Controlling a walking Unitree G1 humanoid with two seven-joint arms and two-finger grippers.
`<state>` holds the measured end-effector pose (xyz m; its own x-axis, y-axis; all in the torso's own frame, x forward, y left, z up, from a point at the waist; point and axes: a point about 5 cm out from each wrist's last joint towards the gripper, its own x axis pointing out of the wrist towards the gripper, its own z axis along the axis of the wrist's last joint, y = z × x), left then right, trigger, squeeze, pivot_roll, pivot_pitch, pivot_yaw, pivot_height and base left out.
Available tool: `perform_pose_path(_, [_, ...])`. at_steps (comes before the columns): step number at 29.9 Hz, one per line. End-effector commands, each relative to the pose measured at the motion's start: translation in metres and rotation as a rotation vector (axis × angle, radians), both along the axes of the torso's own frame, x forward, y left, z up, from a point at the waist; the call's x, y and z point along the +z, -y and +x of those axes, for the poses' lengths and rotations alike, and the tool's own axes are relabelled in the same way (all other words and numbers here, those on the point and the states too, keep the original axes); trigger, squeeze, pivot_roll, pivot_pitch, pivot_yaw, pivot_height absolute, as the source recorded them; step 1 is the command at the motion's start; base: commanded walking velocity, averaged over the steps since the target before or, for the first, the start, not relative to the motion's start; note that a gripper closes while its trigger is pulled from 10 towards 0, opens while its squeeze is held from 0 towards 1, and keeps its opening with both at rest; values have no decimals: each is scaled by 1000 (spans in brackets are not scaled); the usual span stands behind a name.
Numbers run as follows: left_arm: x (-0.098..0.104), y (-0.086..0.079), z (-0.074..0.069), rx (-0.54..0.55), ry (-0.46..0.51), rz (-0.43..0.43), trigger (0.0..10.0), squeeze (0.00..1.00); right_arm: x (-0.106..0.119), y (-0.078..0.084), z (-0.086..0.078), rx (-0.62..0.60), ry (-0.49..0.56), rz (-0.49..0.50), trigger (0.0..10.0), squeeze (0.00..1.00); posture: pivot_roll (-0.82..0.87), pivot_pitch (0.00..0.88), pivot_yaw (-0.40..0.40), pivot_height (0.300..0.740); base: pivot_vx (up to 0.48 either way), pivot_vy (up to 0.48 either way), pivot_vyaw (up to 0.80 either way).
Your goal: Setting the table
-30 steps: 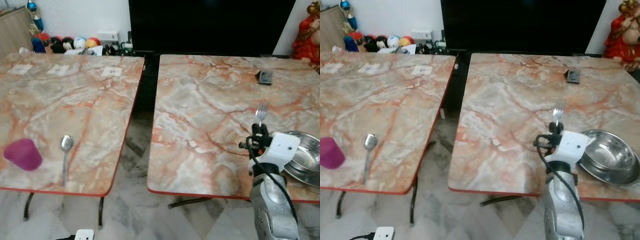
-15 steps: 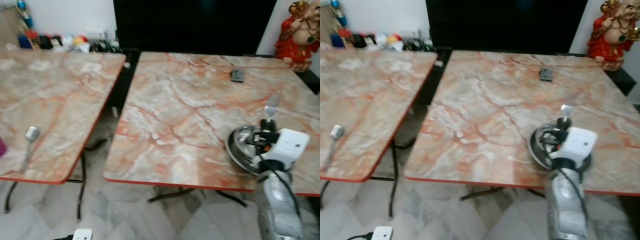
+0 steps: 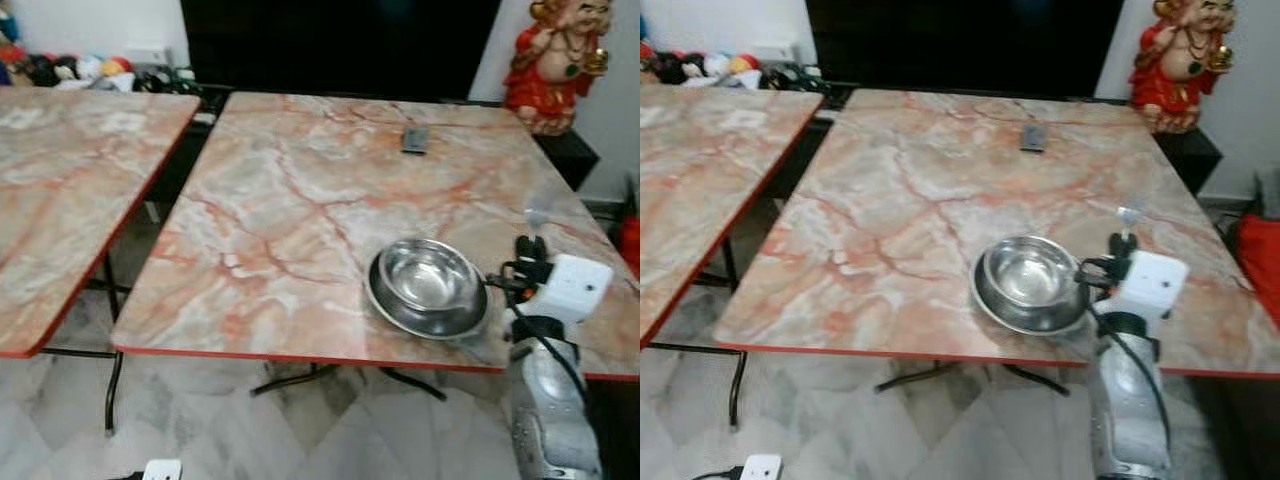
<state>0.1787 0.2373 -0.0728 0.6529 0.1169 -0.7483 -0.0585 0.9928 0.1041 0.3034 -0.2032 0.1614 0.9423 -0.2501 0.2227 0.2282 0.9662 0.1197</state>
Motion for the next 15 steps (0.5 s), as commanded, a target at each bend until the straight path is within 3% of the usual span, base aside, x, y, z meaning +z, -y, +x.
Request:
perform_pose_path(1, [-4, 2, -6, 3, -23, -3, 10000, 0, 1, 5, -2, -21, 3, -10, 10000, 0, -29, 106, -6, 740, 0, 0, 0])
perform_pose_path(13, [-4, 3, -6, -5, -22, -9, 10000, 0, -2, 5, -1, -23, -11, 2, 10000, 0, -32, 95, -6, 740, 0, 0, 0])
perform_pose_path(15, [-4, 3, -7, -3, -23, -11, 10000, 0, -2, 5, 0, -23, -14, 3, 10000, 0, -32, 95, -6, 740, 0, 0, -603])
